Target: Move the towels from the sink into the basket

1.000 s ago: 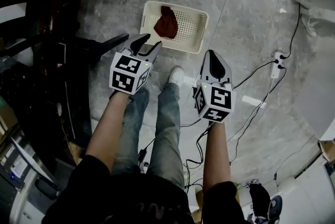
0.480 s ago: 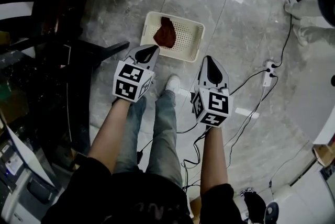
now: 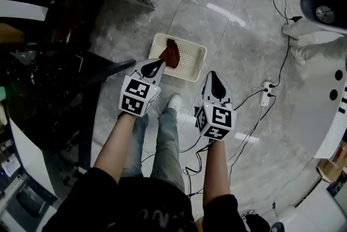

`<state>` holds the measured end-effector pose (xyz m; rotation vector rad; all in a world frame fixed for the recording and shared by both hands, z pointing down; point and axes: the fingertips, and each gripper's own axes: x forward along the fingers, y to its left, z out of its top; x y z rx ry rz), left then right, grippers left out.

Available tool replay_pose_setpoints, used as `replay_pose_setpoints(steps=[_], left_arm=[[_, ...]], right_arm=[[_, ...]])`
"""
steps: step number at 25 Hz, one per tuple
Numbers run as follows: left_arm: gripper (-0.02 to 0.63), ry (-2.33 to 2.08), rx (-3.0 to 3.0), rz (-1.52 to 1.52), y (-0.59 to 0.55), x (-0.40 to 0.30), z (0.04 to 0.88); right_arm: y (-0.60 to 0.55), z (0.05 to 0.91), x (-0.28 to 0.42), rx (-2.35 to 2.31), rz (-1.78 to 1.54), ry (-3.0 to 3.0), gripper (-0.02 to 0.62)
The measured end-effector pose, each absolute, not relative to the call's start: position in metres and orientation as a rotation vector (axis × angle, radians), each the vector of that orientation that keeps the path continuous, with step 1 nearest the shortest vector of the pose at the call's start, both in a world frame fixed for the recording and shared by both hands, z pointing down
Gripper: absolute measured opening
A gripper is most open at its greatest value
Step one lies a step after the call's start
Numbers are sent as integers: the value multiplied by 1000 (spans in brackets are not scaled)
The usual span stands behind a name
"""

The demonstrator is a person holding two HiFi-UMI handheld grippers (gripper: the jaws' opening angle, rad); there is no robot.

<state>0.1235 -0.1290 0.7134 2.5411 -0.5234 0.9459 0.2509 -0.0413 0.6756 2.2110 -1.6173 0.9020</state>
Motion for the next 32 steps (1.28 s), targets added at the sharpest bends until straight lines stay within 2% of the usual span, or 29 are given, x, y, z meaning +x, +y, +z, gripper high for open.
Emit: replay_pose_setpoints(steps=[21, 32], left_arm=[[17, -737, 2729, 684, -163, 99, 471], [17, -864, 2787, 575, -168, 79, 389]], right_arm=[[-59, 446, 237, 2307, 593, -1739, 14], [-58, 377, 233, 2317, 458, -1796, 14]])
